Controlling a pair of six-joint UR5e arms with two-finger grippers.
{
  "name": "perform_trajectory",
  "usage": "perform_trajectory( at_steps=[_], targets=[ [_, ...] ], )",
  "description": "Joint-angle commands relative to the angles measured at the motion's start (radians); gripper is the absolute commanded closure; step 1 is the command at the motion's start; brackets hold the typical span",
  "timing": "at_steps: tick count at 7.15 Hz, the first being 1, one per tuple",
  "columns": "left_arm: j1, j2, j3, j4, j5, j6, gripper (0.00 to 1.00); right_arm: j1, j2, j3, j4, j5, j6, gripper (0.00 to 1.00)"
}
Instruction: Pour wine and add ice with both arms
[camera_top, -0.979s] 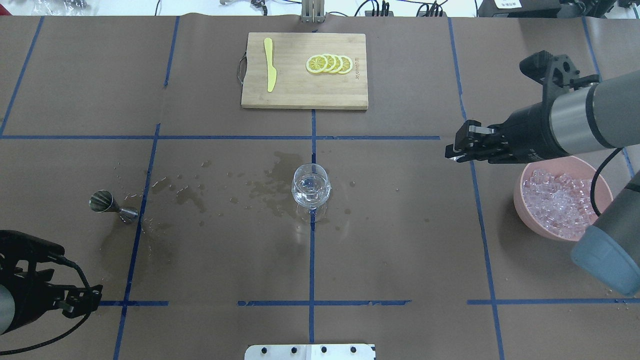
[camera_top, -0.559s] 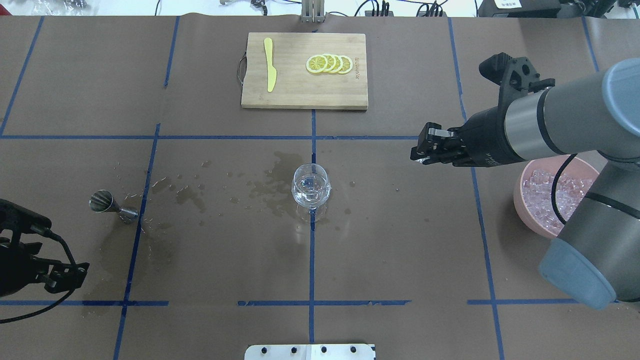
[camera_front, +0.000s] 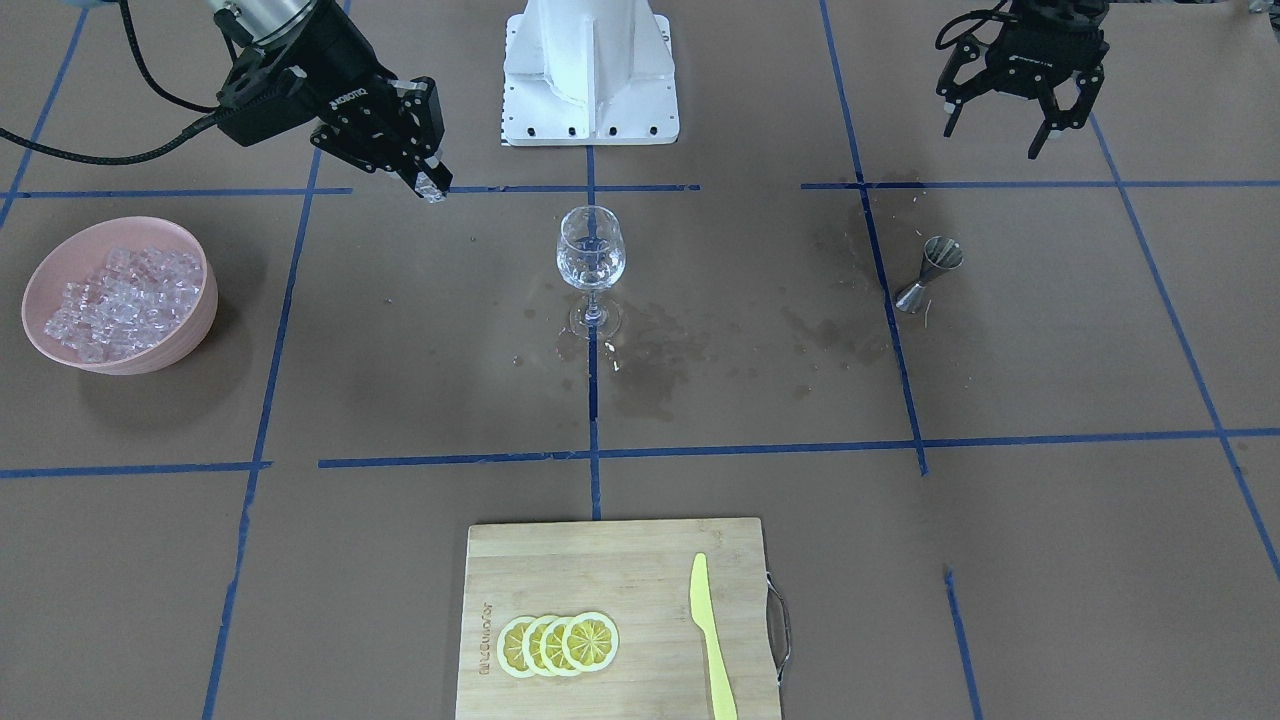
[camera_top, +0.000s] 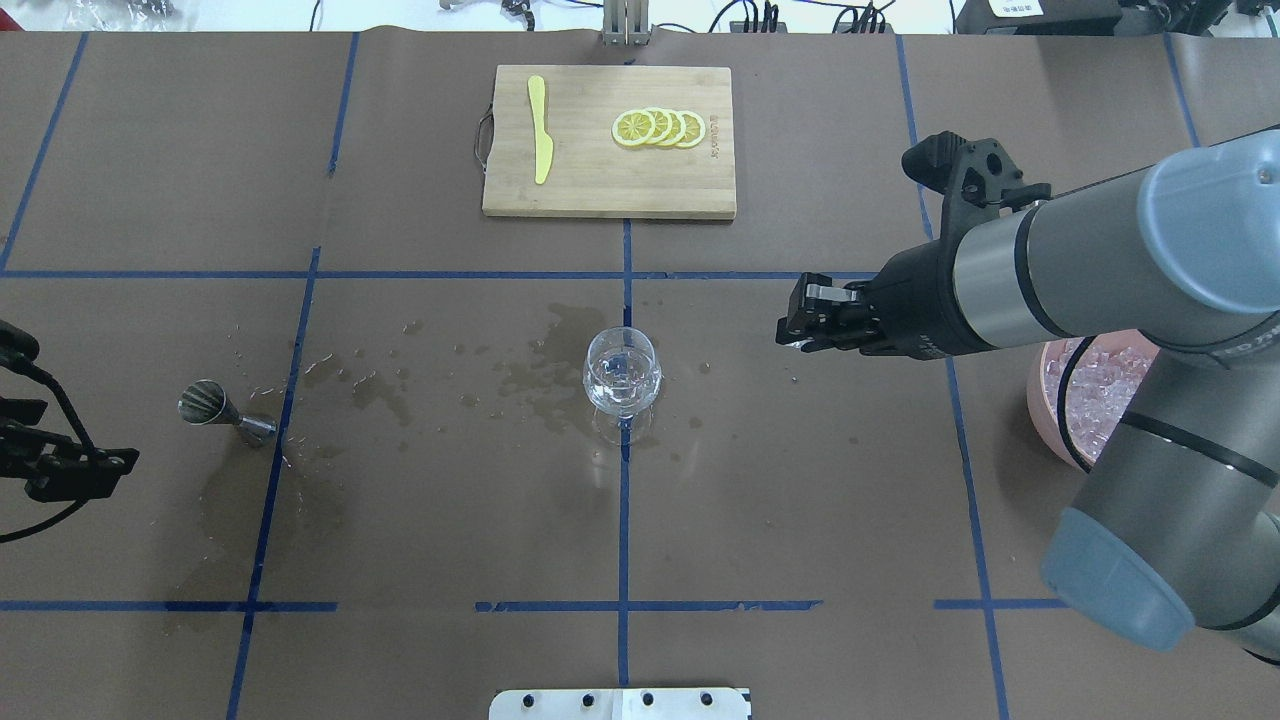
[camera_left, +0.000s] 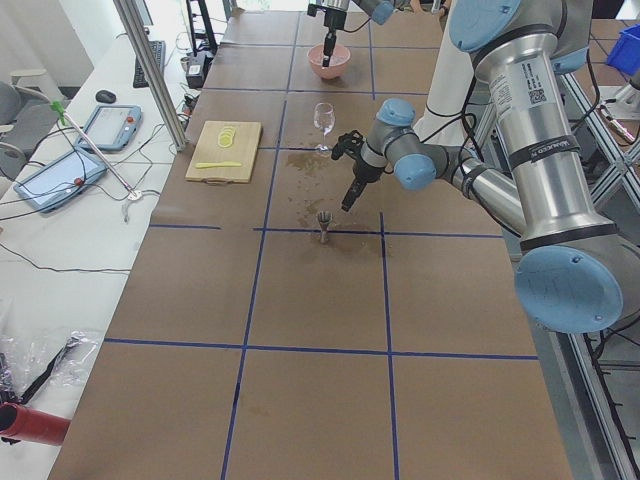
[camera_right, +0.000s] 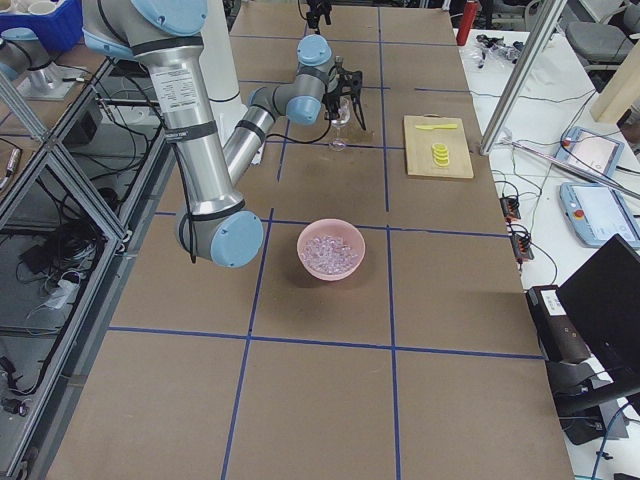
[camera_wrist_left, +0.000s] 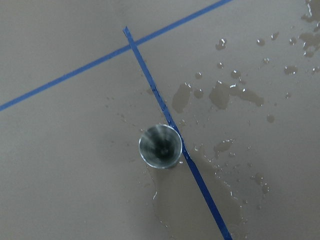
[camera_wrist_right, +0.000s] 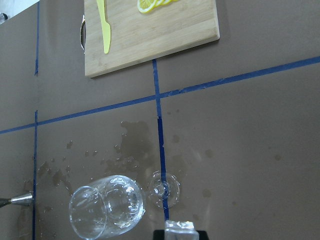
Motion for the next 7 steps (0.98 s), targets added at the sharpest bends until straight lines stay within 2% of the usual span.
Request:
perform_trajectory(
  at_steps=[1,4,5,6,7],
  targets=[
    [-0.127,-0.069,0.007,0.079,-0.064,0.123,0.00,-0.050,0.097,-0.017,-0.090,-0.052,0.000,1.00],
    [-0.248,-0.092,0.045,0.087,-0.073,0.278,0.00,-0.077,0.220,-0.129,-0.093,-0.081,0.002,1.00],
    [-0.302,-0.095,0.070,0.089,-0.119,0.341,0.00,-0.094,0.229,-0.135,-0.093,-0.097,0.002,1.00],
    [-0.351,-0.100,0.096,0.087,-0.130,0.407,0.00,-0.123,0.255,-0.158,-0.095,-0.147,0.002,1.00],
    [-0.374,-0.105,0.110,0.089,-0.132,0.435,0.00,-0.131,0.275,-0.181,-0.095,-0.155,0.002,1.00]
  ],
)
